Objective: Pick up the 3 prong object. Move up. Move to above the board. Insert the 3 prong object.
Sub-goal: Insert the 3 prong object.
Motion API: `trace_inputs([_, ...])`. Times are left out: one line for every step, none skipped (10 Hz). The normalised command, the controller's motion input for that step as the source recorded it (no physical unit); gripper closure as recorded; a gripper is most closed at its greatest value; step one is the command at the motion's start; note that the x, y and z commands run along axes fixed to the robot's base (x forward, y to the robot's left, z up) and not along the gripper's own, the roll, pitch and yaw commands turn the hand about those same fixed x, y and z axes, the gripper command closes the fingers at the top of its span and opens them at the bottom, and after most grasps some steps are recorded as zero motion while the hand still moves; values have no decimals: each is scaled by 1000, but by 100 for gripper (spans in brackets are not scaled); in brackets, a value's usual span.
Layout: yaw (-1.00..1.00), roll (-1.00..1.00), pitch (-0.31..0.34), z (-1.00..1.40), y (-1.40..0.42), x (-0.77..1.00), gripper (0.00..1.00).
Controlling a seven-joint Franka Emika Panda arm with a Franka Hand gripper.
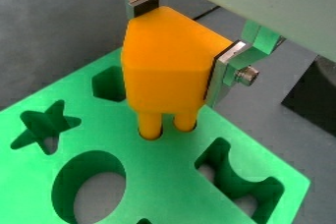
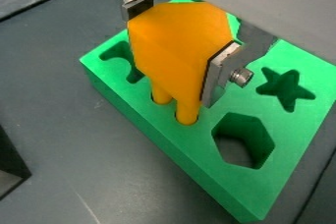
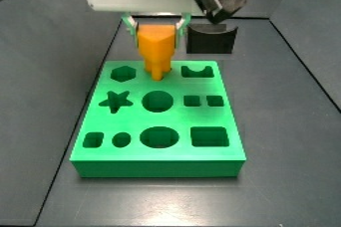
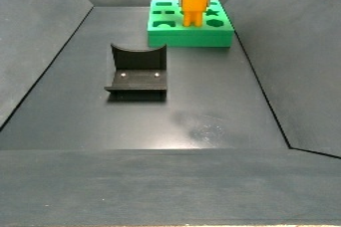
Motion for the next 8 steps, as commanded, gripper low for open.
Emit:
trace_inputs([17,54,-194,-566,0,0,100])
trace_inputs([0,46,-213,-583,0,0,100])
trace_inputs([0,61,-231,-589,0,9,100])
trace_inputs([0,71,-237,-580,0,34,100])
trace_inputs([0,90,-246,-594,0,37,100])
trace_inputs([0,80,-243,-580,0,60,100])
trace_inputs([-14,0,-7,-40,0,83,100])
trace_inputs([0,0,0,0,0,0,100])
